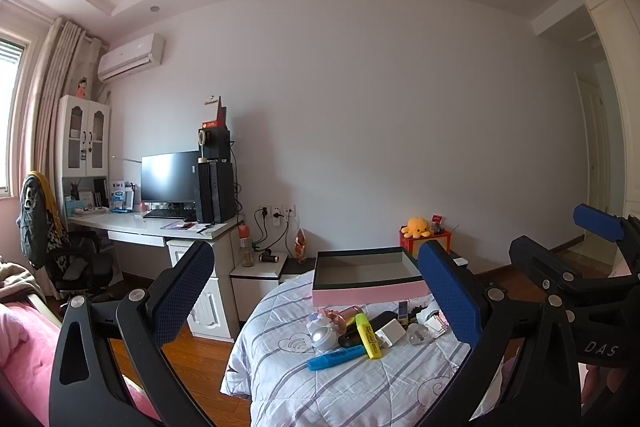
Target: Organize rigid objects
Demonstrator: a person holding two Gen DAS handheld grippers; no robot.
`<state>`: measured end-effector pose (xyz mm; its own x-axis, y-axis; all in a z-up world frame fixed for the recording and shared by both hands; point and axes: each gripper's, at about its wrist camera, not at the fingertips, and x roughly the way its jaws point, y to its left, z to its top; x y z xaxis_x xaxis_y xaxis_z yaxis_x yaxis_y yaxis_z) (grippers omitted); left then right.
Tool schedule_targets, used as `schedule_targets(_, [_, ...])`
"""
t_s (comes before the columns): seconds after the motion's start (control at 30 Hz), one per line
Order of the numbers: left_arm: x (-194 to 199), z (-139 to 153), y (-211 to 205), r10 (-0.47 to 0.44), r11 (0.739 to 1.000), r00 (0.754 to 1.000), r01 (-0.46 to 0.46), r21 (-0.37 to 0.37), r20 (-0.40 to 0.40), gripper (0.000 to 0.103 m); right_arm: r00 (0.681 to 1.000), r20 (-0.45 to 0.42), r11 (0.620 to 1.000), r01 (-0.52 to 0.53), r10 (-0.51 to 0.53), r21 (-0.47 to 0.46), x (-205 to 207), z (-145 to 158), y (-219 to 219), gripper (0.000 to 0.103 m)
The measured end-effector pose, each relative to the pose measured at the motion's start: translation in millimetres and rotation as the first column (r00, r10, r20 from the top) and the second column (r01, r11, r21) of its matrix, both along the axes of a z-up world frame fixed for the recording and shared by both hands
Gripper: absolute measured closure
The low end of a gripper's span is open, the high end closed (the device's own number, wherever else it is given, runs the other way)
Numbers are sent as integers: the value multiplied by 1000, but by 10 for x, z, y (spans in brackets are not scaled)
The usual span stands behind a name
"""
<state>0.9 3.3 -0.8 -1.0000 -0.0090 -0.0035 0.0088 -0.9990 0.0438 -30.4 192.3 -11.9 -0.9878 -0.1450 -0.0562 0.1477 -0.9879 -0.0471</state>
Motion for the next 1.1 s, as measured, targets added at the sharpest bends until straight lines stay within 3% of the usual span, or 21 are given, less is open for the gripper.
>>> schedule_targets(0.33, [2, 5, 9, -10, 1000, 1000, 10, 6, -2, 0, 996, -50, 998, 68, -67, 17, 68, -39, -5, 0])
schedule_targets(1.1, [-95, -85, 45, -5, 1000, 1000, 5, -1, 24, 0, 997, -19, 997, 70, -70, 24, 74, -82, -7, 0])
